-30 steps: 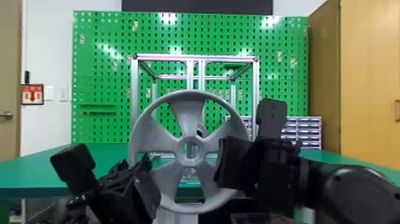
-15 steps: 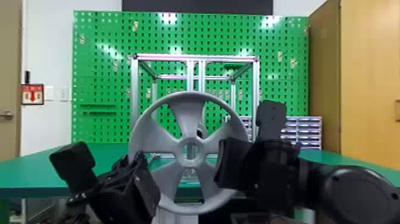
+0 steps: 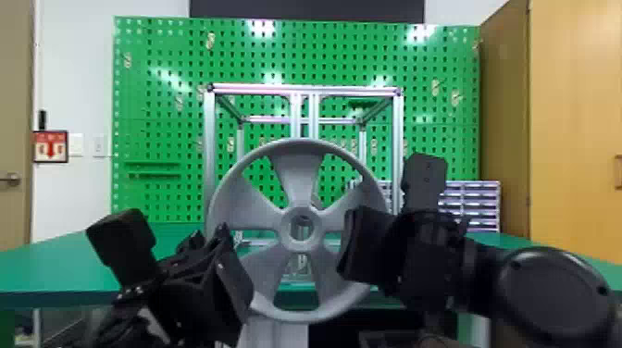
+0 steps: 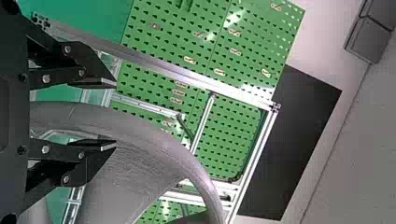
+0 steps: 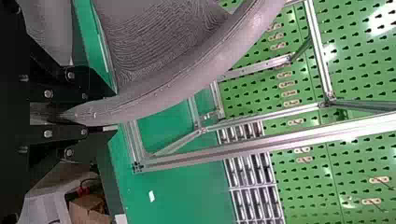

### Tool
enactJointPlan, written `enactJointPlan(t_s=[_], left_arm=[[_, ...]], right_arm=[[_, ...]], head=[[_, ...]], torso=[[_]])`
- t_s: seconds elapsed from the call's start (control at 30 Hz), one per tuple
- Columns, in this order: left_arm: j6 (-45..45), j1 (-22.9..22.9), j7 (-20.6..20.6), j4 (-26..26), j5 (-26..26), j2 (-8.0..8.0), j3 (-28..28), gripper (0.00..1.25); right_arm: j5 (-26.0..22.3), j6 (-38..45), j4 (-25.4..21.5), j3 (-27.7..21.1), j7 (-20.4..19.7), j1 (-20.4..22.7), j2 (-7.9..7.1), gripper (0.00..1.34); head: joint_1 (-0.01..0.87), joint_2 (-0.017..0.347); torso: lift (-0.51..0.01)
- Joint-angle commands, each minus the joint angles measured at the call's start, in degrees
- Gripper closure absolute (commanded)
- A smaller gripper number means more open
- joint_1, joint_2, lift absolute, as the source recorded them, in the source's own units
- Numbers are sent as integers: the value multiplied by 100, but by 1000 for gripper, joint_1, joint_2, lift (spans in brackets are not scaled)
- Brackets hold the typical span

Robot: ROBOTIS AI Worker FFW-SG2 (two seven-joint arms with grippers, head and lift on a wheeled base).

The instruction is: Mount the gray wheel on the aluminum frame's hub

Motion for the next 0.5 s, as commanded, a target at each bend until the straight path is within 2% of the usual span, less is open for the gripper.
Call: enactJointPlan(t_s=[0.0,0.17,0.47], left_arm=[[-9,-120,0,89,-35,-8,-84,763],[-9,-181,0,168,-18,-26,-128,763],[-27,-322,0,274,-62,-35,-181,757]], right_arm=[[-46,9,196,-42,94,-74,26,1254],[-28,9,337,-24,173,-162,52,1254],[218,44,521,-16,543,-215,78,1253]], head=[[-5,6],[-5,6],[-5,6]], torso=[[-499],[-499],[-499]])
